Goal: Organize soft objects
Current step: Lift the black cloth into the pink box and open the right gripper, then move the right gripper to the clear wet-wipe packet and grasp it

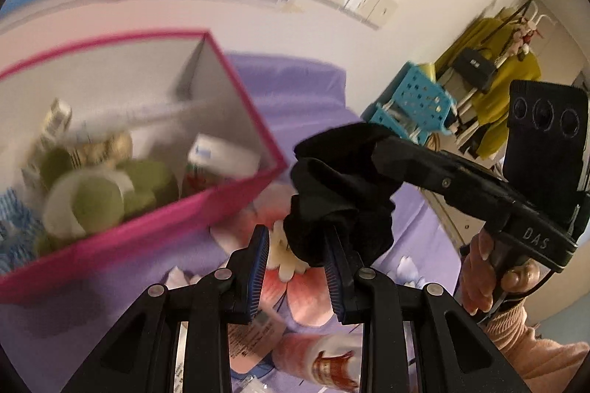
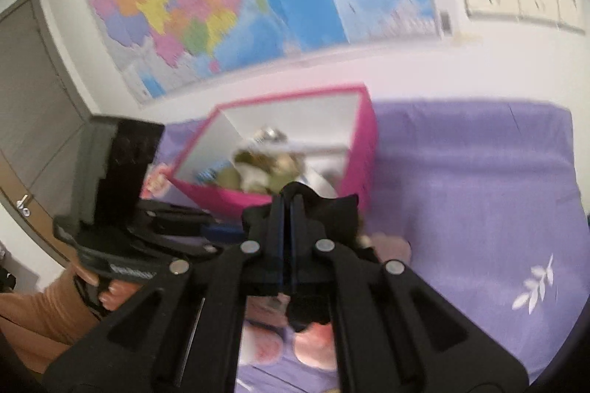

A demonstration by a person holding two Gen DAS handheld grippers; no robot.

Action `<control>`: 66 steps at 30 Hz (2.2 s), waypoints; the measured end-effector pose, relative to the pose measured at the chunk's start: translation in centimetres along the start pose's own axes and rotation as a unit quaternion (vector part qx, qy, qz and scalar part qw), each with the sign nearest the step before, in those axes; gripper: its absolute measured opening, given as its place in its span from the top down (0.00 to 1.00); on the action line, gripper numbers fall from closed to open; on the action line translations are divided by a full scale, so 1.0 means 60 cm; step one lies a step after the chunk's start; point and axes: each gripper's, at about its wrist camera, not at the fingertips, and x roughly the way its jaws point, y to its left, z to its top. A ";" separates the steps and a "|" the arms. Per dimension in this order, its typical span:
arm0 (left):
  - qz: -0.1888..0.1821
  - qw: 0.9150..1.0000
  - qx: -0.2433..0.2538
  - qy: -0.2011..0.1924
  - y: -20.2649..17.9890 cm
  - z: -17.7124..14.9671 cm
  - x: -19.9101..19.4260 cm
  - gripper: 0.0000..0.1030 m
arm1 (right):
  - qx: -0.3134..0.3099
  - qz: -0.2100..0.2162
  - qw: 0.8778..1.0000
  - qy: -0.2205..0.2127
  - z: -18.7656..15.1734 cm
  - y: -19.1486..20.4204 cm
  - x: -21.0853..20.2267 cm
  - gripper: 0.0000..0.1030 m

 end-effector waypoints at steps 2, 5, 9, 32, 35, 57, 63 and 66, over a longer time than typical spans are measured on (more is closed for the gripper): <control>0.007 1.000 0.006 -0.018 -0.005 0.012 -0.018 0.73 | -0.015 0.004 1.000 -0.012 0.022 0.018 -0.004 0.97; 0.031 0.998 0.017 -0.050 -0.012 0.037 -0.048 0.75 | -0.035 0.001 0.999 -0.023 0.055 0.037 -0.001 0.97; 0.053 0.996 0.008 -0.074 0.000 0.078 -0.073 0.76 | -0.045 0.003 0.998 -0.034 0.105 0.047 0.019 0.97; 0.085 0.993 -0.038 -0.072 0.062 0.129 -0.063 0.77 | -0.028 0.033 0.999 -0.010 0.184 0.025 0.126 0.96; 0.094 0.991 -0.050 -0.075 0.072 0.139 -0.060 0.77 | -0.036 0.029 0.999 -0.011 0.200 0.030 0.142 0.96; 0.109 0.987 -0.036 -0.109 0.049 0.047 -0.149 0.65 | 0.012 0.093 0.996 0.002 0.118 0.022 0.021 0.73; 0.083 0.990 -0.035 -0.107 0.022 -0.030 -0.175 0.65 | -0.011 0.128 0.991 -0.030 0.092 0.073 -0.076 0.69; 0.069 0.993 -0.036 -0.094 0.013 -0.074 -0.177 0.65 | -0.024 0.142 0.989 -0.037 0.065 0.097 -0.116 0.64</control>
